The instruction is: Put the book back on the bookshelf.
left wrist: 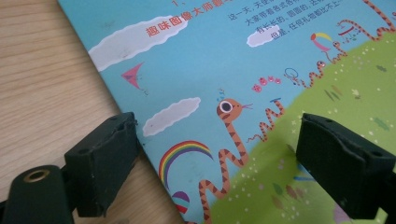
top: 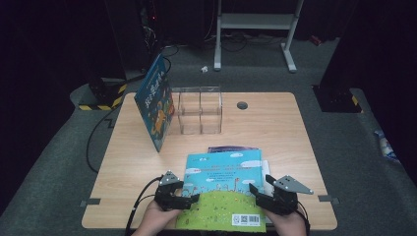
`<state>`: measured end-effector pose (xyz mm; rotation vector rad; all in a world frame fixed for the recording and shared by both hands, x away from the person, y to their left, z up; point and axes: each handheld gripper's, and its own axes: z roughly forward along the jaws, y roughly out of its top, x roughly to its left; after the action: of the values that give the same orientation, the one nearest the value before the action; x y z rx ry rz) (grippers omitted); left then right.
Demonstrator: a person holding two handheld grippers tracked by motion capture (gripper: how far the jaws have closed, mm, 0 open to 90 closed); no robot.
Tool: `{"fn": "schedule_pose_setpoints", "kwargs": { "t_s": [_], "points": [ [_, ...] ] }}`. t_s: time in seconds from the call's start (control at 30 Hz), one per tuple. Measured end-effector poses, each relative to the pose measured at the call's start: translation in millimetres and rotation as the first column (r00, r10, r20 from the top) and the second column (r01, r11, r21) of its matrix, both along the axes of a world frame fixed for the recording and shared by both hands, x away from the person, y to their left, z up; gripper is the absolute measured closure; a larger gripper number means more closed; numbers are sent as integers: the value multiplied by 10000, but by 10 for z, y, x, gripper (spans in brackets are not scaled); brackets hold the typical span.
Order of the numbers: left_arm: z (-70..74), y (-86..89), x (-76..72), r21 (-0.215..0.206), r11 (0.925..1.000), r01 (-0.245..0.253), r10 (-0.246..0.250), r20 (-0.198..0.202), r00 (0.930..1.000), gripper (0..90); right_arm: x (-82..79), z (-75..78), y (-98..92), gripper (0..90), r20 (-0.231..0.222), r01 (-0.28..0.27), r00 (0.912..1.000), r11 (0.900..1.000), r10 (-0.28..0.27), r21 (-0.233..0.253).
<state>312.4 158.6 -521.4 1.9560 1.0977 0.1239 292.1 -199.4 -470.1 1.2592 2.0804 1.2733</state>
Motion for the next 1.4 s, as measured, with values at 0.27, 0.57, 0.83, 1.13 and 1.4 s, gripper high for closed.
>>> {"fn": "schedule_pose_setpoints", "kwargs": {
  "t_s": [0.27, 0.57, 0.83, 1.13, 1.4],
  "points": [
    [34, -156, 70, 136, 9999, 75, -79, 299, 9995, 127, 50, -18, -59, 237, -468, 140, 9988, 9998, -133, 159],
    [9, -115, 65, -195, 9998, 58, -55, 144, 9999, 154, 88, -18, -75, 222, -906, 182, 9957, 9997, -164, 189],
    [-37, -53, 15, -619, 9980, 152, -171, -297, 9994, 142, 94, -29, -37, 223, -1074, 73, 9942, 10000, -75, -20],
    [-6, -84, 50, -277, 9996, -79, 79, 4, 10000, 201, 112, 47, -4, 301, -1002, 212, 9947, 9994, -240, -283],
    [32, -98, 115, 62, 9993, -373, 371, 271, 9989, 215, 274, 100, 83, 308, -774, 229, 9966, 9970, -287, -742]
  ]
}}
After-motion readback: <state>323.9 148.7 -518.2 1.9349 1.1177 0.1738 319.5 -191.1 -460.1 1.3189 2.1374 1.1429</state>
